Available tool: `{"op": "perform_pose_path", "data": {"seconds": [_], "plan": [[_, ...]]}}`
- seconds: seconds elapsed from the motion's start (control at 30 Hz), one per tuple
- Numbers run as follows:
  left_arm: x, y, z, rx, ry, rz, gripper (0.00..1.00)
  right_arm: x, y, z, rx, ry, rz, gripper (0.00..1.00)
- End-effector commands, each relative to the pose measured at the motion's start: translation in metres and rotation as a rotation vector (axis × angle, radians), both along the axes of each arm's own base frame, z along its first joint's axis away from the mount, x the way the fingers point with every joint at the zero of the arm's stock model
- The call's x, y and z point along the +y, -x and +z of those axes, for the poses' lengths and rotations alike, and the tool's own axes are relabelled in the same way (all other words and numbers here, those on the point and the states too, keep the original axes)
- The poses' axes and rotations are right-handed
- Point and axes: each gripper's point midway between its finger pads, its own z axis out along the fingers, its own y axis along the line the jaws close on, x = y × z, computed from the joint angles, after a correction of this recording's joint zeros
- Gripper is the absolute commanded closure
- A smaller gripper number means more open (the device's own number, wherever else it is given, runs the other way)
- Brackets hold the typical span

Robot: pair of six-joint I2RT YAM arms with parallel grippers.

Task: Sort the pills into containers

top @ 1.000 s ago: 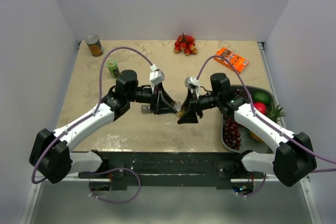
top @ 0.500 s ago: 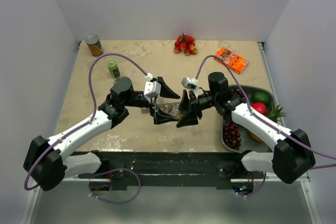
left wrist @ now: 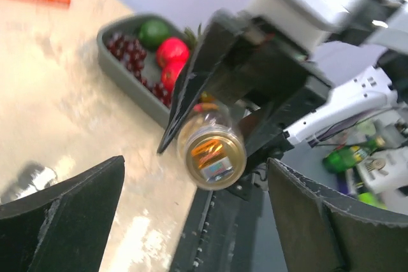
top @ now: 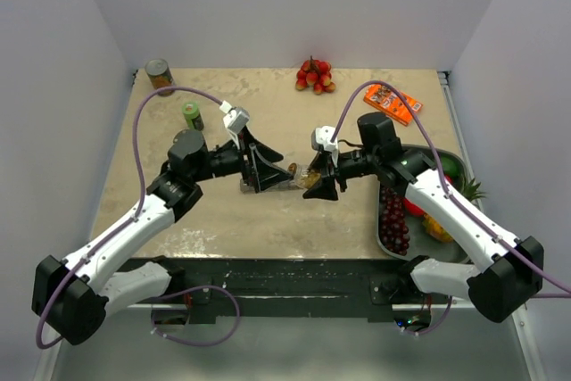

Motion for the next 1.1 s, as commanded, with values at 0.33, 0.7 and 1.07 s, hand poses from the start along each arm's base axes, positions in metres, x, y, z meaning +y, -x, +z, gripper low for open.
{"op": "perform_pose_path", "data": {"seconds": [0.33,0.7,1.07], "plan": [[-0.024,-0.016,-0.004,0.338,0.000,0.147,0.15,-0.007,-0.029,0.004,-0.142,0.080,-0.121,1.00],[-0.034,-0.011,-0.015,0.305,-0.062,0.071,0.62,-0.003,-0.024,0.002,-0.094,0.059,-0.108,1.00],[-0.025,0.065,-0.008,-0.665,-0.025,-0.476,0.70,0.018,0.036,0.023,0.331,-0.203,0.191,1.00]]}}
